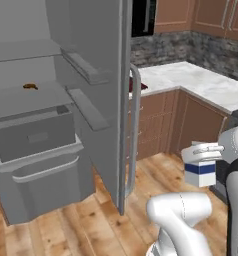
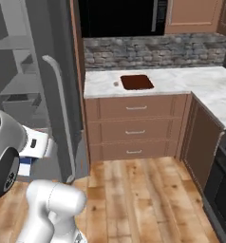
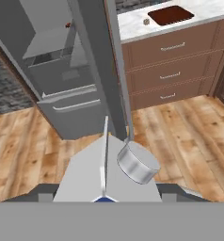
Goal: Take out the milk from the fridge and place it on the tray on the counter. Then take the sugar cube near the tray and place it in the tray.
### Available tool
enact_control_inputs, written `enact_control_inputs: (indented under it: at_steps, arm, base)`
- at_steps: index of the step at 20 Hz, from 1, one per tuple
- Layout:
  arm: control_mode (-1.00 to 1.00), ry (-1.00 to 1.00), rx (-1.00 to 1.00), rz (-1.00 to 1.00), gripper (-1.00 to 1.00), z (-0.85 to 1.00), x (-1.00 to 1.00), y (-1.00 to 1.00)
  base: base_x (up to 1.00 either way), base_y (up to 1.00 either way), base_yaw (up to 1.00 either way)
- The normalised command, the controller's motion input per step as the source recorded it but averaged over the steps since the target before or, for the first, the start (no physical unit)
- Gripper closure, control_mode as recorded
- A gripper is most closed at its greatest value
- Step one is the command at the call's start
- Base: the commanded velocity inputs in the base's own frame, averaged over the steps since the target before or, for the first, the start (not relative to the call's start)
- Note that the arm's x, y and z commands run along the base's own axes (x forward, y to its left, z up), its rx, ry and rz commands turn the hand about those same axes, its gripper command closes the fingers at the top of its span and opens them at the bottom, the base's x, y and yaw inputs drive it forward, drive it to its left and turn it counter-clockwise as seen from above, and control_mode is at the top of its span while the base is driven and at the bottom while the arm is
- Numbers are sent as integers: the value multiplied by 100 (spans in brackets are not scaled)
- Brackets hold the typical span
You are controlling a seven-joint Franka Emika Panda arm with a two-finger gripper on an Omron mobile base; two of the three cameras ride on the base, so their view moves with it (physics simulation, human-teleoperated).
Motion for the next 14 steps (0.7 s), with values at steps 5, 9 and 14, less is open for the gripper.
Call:
enact_control_inputs:
  at_steps: [5,9,14]
  arm:
    - [100,0,0,0,100,0,0,0]
    - [100,0,0,0,100,0,0,0]
    - [100,0,0,0,100,0,0,0]
  base:
    - [77,-100,19]
    - [100,-79,23]
    - [100,12,21]
